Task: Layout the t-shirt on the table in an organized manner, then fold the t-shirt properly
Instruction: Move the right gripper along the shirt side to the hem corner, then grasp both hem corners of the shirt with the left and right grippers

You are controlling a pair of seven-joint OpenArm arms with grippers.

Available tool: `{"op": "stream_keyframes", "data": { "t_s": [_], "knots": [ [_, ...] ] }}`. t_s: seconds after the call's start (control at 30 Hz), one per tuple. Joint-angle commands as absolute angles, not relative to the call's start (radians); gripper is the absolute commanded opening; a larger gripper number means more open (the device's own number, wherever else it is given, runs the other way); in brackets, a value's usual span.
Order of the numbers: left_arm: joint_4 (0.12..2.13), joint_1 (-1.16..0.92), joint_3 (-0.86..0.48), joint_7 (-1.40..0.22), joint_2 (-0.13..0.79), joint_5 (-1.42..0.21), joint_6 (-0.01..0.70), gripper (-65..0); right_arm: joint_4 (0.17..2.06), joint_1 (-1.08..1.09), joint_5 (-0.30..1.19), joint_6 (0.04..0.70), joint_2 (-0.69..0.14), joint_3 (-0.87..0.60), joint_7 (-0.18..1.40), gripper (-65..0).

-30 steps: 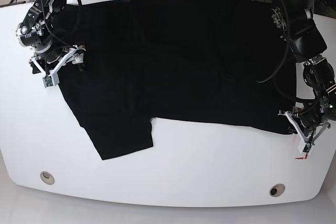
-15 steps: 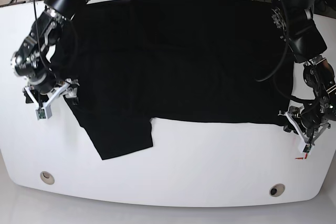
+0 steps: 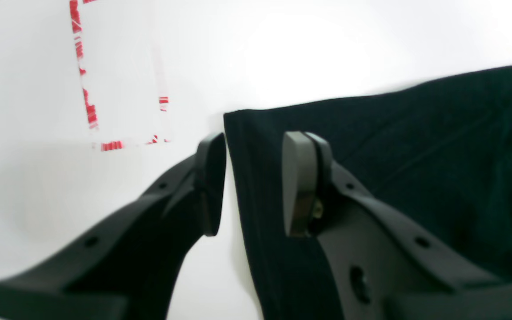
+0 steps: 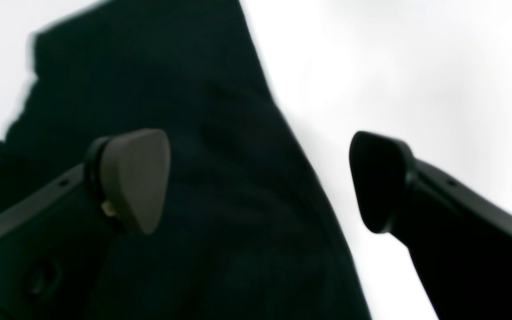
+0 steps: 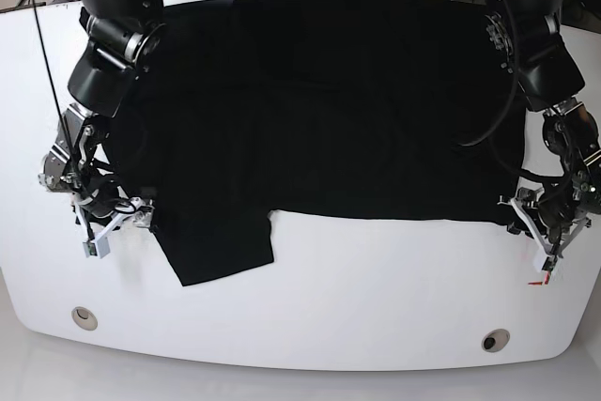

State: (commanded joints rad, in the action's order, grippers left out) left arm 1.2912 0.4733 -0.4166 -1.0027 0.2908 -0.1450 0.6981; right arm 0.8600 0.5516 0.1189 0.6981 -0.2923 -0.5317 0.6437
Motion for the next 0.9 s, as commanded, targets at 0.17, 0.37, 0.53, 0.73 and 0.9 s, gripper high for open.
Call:
{"op": "stream_keyframes", "data": {
  "t_s": [0.17, 0.37, 0.53, 0.73, 0.9],
  "knots": [
    [1.297, 0.456, -0.417, -1.003, 0.292, -0.150, 0.698, -44.7, 0.754, 0.564, 0.119, 0.698, -0.306, -0.503, 0.570, -3.3],
    [1.297, 0.456, -0.417, -1.003, 0.292, -0.150, 0.698, -44.7, 0.736, 0.559, 0.119, 0.698, -0.302, -0.486, 0.558, -3.5],
    [1.297, 0.455, -0.418, -1.003, 0.292, -0.147, 0.698, -44.7, 0.734, 0.558, 0.119, 0.698, -0.283, -0.486, 0.559, -4.0],
    [1.291, 0.444, -0.420, -1.000, 0.295, -0.145, 0.698, -44.7, 0.734, 0.558, 0.120, 0.698, -0.272, -0.486, 0.559, -20.6],
    [1.288, 0.420, -0.421, -0.940, 0.314, -0.143, 0.698, -44.7, 0.736, 0.558, 0.117, 0.698, -0.263, -0.484, 0.559, -52.0]
  ]
}}
